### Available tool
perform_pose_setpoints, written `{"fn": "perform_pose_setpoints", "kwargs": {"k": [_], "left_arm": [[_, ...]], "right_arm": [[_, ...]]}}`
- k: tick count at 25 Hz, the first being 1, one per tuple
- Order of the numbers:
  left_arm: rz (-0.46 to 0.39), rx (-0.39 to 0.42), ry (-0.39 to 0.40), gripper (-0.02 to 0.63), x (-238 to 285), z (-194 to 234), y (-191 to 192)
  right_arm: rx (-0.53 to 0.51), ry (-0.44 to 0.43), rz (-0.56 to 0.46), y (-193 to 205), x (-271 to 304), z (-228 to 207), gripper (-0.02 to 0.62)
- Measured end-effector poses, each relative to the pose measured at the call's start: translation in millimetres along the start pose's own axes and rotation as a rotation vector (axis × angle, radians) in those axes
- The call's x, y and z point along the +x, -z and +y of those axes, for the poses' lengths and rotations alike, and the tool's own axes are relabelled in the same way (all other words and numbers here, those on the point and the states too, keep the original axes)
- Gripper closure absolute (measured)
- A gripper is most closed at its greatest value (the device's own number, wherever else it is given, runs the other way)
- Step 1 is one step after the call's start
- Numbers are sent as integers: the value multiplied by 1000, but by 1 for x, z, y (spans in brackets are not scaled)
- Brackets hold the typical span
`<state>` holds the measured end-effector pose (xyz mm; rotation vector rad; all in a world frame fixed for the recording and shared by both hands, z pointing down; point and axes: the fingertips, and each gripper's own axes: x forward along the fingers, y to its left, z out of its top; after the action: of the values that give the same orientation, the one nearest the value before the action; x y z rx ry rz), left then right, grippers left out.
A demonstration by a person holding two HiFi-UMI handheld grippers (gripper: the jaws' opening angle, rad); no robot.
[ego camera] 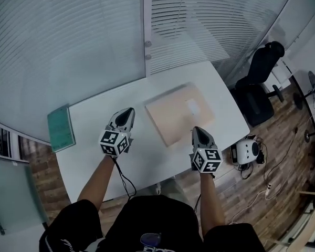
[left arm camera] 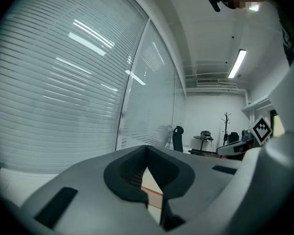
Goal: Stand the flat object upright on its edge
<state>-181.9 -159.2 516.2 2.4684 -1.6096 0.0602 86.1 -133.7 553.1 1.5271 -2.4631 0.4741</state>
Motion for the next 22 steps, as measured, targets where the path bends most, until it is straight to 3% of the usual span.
{"fn": "perform_pose_setpoints", "kwargs": {"k": [6,14,22], "left_arm": [[44,43,59,586,44,-13,8],[94,63,76,586,96,-8,23],[167,96,134,586,135,-10,61]], "right_arm": [[16,49,31,15,6,-25,574],[39,114,85,39,22,-50,574],[71,173,133,57,31,-73,571]]}}
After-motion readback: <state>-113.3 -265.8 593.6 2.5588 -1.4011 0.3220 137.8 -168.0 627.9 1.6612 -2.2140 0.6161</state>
